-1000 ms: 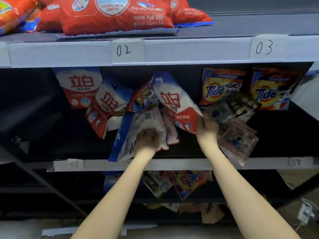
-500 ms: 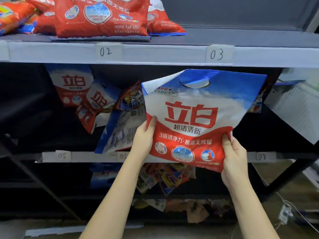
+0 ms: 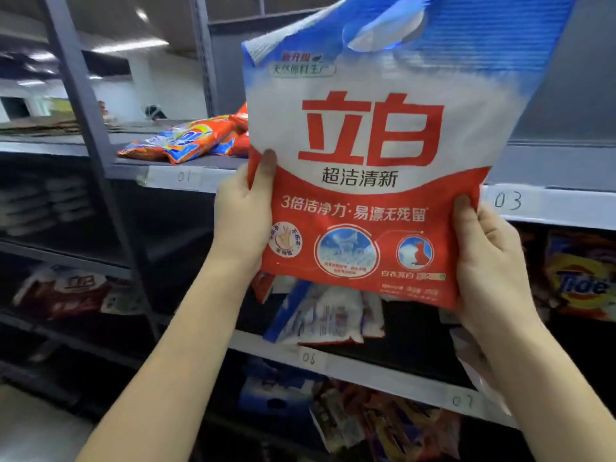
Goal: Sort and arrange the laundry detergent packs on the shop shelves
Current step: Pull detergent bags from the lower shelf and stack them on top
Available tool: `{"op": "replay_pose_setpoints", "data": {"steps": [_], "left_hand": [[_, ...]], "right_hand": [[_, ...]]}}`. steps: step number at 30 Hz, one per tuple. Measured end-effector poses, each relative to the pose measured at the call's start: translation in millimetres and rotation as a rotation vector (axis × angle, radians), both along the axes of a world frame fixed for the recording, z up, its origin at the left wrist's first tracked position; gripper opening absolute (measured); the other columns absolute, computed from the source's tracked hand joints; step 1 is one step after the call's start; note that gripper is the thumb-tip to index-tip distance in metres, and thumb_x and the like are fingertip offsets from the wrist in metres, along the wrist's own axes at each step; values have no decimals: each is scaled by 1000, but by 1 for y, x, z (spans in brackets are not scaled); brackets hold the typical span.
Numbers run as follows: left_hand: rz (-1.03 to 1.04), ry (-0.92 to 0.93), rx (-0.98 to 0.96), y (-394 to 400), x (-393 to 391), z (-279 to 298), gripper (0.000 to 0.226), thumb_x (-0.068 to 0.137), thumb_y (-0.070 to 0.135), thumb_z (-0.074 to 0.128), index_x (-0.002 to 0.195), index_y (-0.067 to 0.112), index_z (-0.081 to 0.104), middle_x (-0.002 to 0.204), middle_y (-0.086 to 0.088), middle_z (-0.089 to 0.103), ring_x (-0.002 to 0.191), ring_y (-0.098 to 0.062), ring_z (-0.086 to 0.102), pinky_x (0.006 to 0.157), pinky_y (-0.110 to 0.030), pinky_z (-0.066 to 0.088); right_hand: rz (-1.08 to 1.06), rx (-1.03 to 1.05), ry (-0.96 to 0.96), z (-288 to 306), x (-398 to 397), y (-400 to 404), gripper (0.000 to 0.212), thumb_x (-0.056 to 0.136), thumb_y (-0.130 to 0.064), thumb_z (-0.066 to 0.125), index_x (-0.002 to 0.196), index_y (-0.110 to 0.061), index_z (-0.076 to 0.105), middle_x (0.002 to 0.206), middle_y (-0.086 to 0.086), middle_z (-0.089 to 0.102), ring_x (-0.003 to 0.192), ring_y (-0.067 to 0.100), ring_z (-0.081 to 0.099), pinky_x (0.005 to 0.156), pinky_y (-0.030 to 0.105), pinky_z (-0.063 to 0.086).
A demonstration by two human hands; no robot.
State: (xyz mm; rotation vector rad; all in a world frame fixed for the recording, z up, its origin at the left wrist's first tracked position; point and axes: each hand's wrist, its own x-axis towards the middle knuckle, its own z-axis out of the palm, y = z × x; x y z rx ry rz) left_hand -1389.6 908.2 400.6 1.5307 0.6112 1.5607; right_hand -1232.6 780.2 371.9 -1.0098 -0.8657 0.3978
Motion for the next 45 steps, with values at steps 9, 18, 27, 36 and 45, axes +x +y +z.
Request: {"op": "replay_pose_setpoints", "data": {"steps": [9, 18, 27, 36, 45], "left_hand": [[23, 97, 31, 145, -13, 106, 32, 96, 31, 52, 69, 15, 53, 70, -7, 60, 63, -18, 61, 70, -37, 55], [245, 412, 52, 281, 71, 158, 41, 99, 30, 41, 113, -3, 59, 122, -20, 59, 112, -32, 56, 89, -36, 43], [243, 1167, 103, 327, 140, 127, 38, 100, 13, 38, 134, -2, 46, 142, -17, 45, 129, -33, 43, 103, -36, 35], [253, 1182, 158, 331, 143, 125, 39, 100, 16, 34, 135, 3, 46, 141, -15, 46, 127, -32, 45, 103, -37, 36], [148, 1188, 141, 288, 81, 128, 30, 92, 24, 42, 108, 3, 56, 100, -17, 64, 69, -27, 59, 52, -28, 42]], "right_hand": [[172, -64, 107, 116, 6, 148, 24, 101, -19, 40, 86, -9, 56, 56, 0, 68, 50, 12, 67, 45, 27, 54], [-293, -234, -132, 168, 52, 264, 22, 101, -11, 36, 91, -5, 55, 94, 16, 59, 64, 8, 58, 56, 8, 49], [-562, -943, -556, 156, 96, 299, 36, 99, -11, 34, 130, 2, 48, 136, 18, 50, 123, 32, 48, 95, 33, 36], [-602, -903, -543, 154, 103, 302, 38, 100, -20, 35, 130, -2, 48, 133, 14, 53, 120, 31, 51, 95, 34, 39], [-743, -933, -911, 156, 83, 263, 21, 93, -10, 41, 78, 1, 50, 79, 17, 53, 71, 30, 53, 58, 30, 39]]}}
